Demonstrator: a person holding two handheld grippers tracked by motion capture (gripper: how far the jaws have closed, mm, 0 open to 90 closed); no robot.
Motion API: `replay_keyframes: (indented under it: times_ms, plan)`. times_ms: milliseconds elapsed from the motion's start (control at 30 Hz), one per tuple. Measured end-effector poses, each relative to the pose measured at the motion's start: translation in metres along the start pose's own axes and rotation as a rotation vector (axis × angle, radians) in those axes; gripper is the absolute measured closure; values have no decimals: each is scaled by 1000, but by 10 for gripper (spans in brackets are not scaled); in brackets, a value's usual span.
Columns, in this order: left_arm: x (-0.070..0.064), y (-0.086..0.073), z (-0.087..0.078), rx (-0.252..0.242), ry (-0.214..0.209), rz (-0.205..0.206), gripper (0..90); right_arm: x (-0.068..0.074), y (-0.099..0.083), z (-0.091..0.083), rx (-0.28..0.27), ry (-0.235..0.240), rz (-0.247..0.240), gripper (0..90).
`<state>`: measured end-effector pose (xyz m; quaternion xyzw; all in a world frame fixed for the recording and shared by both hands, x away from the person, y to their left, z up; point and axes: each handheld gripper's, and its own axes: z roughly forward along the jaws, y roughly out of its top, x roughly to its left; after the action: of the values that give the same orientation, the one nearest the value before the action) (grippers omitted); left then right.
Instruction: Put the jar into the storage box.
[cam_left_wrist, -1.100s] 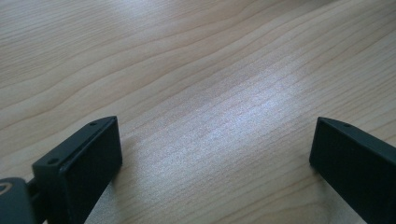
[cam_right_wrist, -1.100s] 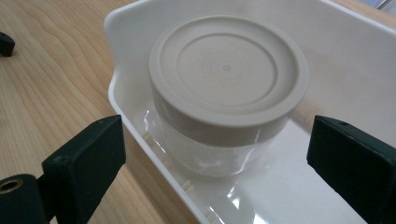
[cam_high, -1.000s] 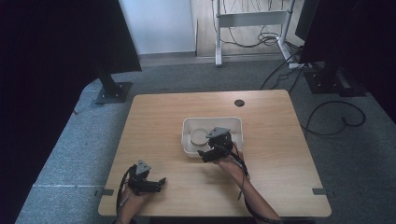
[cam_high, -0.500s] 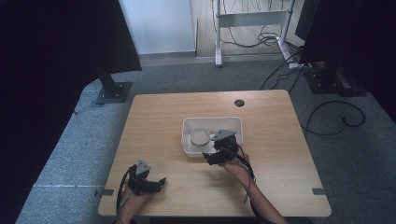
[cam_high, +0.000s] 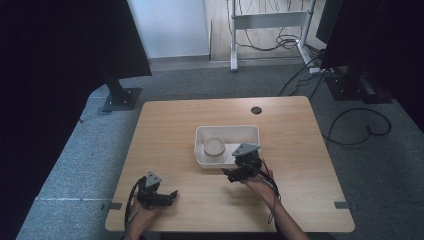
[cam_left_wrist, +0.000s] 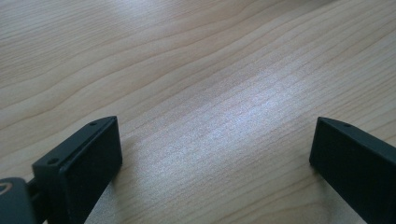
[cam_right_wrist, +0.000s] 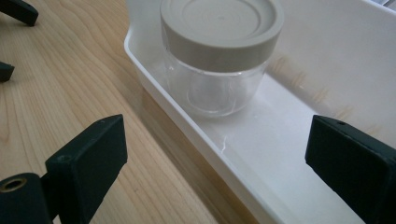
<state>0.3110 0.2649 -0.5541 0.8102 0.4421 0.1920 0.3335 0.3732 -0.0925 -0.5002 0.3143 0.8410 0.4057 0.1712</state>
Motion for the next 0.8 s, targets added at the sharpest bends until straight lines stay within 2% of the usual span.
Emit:
replay_keyframes:
  times_ms: [467,800]
  plan:
    - [0,0,0,2,0,2,22,-2,-16,-17,-31,2,11,53]
    - [0,0,0,2,3,-1,22,-6,-29,-26,-28,-10,9,46]
